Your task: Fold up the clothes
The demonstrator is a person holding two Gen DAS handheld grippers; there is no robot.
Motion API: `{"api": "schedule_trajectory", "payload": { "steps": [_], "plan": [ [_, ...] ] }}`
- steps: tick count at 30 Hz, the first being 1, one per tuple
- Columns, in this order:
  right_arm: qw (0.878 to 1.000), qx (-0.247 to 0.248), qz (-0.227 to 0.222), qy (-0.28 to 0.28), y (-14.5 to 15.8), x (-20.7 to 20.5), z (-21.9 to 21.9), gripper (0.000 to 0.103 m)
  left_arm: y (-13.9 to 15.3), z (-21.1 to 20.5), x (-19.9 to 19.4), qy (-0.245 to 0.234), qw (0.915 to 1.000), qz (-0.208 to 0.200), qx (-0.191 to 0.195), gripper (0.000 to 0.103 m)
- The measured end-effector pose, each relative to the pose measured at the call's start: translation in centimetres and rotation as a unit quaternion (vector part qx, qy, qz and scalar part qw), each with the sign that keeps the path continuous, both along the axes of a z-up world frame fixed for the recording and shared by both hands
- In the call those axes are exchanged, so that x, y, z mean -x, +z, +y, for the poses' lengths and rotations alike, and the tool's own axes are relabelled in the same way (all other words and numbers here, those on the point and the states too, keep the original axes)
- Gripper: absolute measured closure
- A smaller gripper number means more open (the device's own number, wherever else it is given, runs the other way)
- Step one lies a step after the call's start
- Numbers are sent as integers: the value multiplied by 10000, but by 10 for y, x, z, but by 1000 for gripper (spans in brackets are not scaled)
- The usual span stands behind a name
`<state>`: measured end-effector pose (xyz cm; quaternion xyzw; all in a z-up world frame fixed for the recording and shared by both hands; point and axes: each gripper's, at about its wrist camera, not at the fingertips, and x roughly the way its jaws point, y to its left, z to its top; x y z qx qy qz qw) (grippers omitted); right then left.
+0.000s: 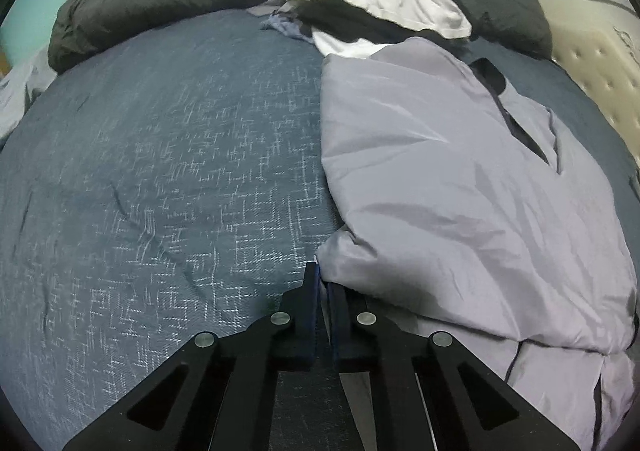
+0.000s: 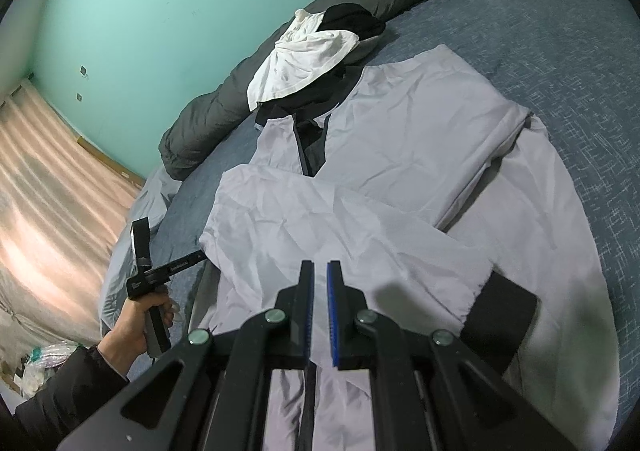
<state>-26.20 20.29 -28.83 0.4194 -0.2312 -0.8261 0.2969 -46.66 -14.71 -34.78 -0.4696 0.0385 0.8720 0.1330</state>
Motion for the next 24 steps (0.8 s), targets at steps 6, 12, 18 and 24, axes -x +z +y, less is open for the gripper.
{"api": "schedule_trajectory", "payload": {
  "steps": [6, 12, 18, 24],
  "plan": [
    [9999, 16, -79, 75, -3, 1, -1, 97, -3, -14, 0, 275, 9996, -41, 57, 100],
    [9997, -80, -195, 105, -7, 3, -4, 90, -1, -30, 2, 573, 9979, -34, 299, 103],
    [9996, -71, -242, 140, -11, 3, -7, 76, 5, -29, -9, 3, 9998, -75, -177, 103],
    [9997, -51, -206, 142, -9, 3, -7, 76, -8, -21, -9, -225, 9975, -376, -557, 99]
  ]
}}
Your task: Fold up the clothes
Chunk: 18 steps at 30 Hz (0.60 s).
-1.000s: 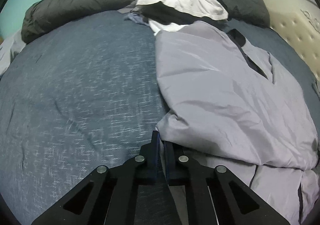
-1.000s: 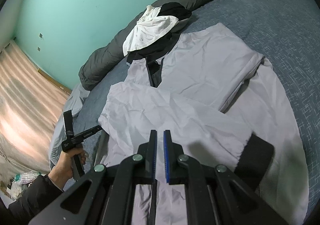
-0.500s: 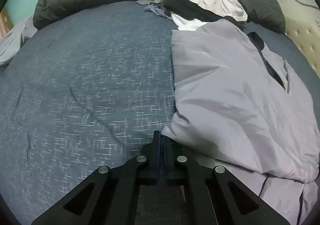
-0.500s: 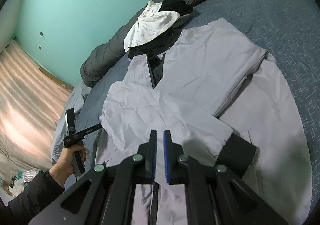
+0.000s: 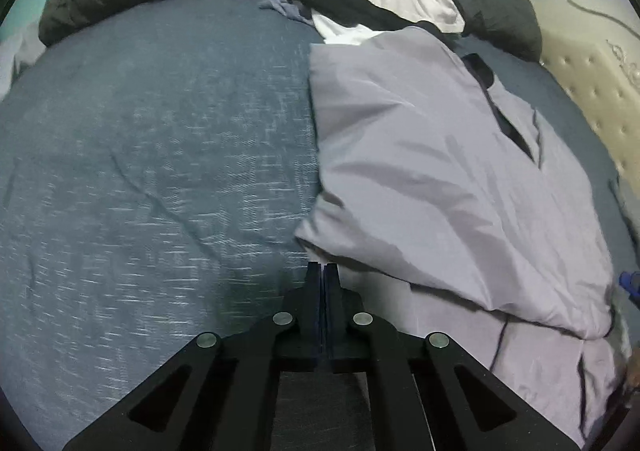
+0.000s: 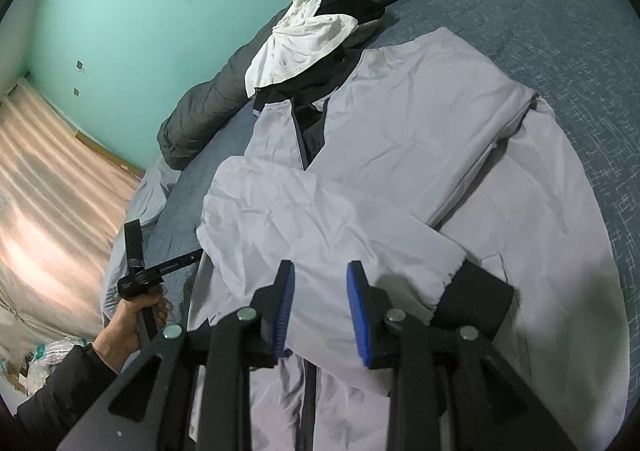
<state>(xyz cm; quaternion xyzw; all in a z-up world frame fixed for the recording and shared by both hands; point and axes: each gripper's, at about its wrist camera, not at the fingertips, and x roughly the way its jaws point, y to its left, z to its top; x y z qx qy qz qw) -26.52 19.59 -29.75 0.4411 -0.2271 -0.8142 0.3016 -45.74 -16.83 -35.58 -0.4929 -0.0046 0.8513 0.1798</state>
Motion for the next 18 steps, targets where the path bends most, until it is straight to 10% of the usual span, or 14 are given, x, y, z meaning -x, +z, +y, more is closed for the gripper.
{"api": "schedule_trajectory", "payload": {
  "steps": [6, 18],
  "plan": [
    [10000, -6, -23, -26, -1, 1, 2, 76, -4, -3, 8, 241, 9991, 80, -332, 63],
    [10000, 3, -18, -86, -2, 1, 8, 76, 3, 15, 15, 277, 9968, 535, 519, 94]
  ]
}}
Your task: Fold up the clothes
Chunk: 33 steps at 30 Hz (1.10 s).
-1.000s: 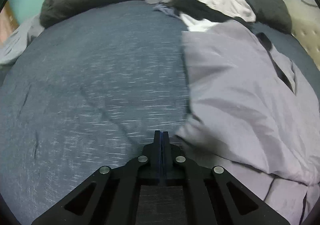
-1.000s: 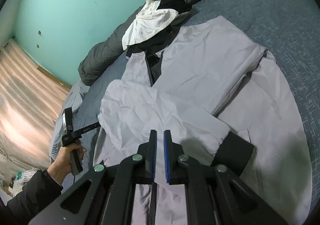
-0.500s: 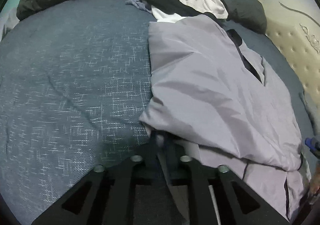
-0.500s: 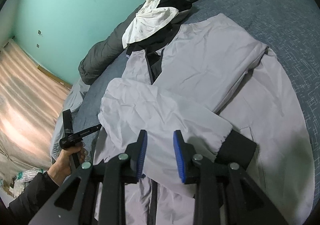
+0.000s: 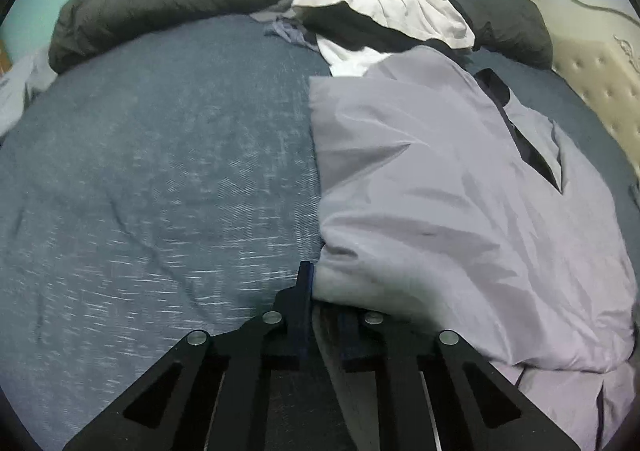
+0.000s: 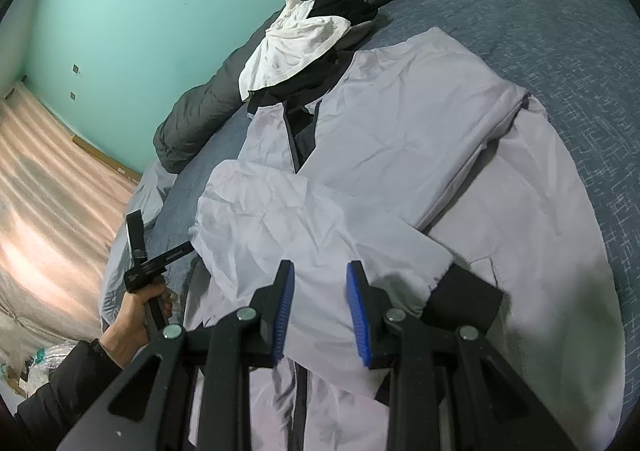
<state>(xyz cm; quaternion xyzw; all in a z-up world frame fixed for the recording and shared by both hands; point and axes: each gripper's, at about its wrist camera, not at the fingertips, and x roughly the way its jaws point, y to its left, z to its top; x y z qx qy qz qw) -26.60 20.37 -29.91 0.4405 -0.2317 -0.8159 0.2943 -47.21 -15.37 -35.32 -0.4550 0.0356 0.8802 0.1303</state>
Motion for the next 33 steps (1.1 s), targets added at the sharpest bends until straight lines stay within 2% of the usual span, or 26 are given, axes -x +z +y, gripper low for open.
{"api": "schedule_trajectory", "payload": {
  "steps": [4, 8, 10, 13, 16, 18, 20, 26, 27, 29, 32, 33],
  "plan": [
    [10000, -16, 2, 20, 0, 1, 0, 76, -2, -5, 2, 99, 9996, -28, 266, 94],
    [9998, -214, 30, 14, 1, 3, 1, 76, -9, -6, 4, 131, 9992, -123, 356, 94],
    [9993, -372, 33, -12, 1, 4, 1, 72, -11, -6, 5, 152, 9992, -147, 327, 94],
    [9982, -567, -89, -165, -4, 6, 4, 65, -11, -1, 4, 53, 9984, -125, 544, 94],
    [9973, -680, -117, -263, -6, 8, 8, 64, -2, -6, 2, 184, 9989, -33, 430, 94],
    [9955, -872, -143, -333, -7, 9, 8, 48, -1, -5, 2, 166, 9987, -36, 475, 94],
    [9944, -948, -252, -388, -12, 10, 9, 47, -4, -7, 3, 170, 9988, -125, 436, 94],
    [9948, -753, -535, -433, -24, 14, 17, 47, -6, -7, 1, 100, 9992, -129, 372, 94],
    [9953, -653, -558, -449, -25, 14, 19, 49, -5, -7, 0, 108, 9992, -140, 355, 94],
    [9957, -523, -619, -447, -27, 14, 22, 72, -4, -4, -3, 115, 9991, -152, 377, 94],
    [9954, -434, -746, -421, -31, 16, 24, 88, -5, -1, -3, 124, 9989, -158, 413, 94],
    [9952, -411, -792, -413, -33, 16, 25, 97, -6, -2, -3, 131, 9989, -162, 409, 94]
  ]
}}
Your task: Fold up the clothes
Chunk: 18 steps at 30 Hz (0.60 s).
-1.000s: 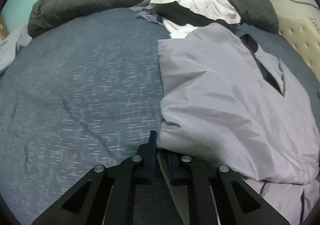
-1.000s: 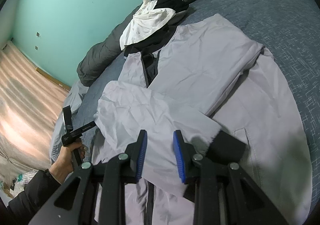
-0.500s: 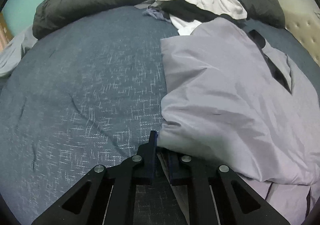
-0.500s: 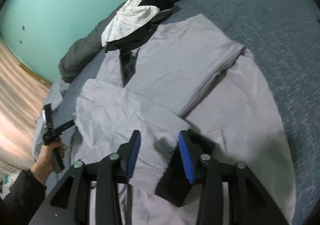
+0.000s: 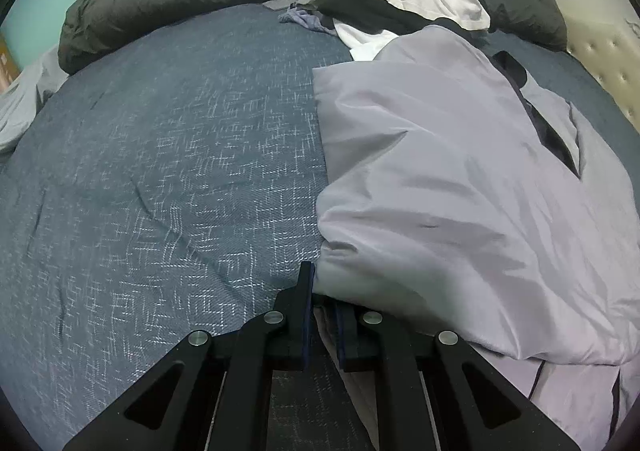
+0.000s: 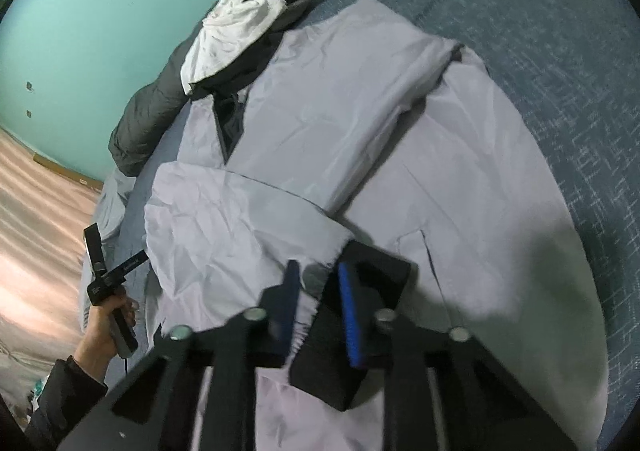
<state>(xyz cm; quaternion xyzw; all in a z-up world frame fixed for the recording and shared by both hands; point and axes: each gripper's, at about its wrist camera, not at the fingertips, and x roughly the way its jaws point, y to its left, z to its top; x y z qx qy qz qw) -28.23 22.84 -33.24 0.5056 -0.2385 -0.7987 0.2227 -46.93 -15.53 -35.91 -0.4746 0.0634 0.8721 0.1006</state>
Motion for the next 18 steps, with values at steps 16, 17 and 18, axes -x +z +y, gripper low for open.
{"api": "schedule_trajectory", "payload": {
  "steps": [16, 17, 18],
  "plan": [
    [9992, -15, -217, -326, 14, -10, 28, 53, 0, 1, 4, 99, 9999, -95, -36, 94],
    [9990, -27, -303, -321, 10, -11, 27, 48, 0, 1, 4, 114, 9999, -100, -58, 94],
    [9988, -27, -381, -306, 6, -12, 27, 48, 0, 1, 4, 132, 9998, -105, -85, 94]
  ]
}}
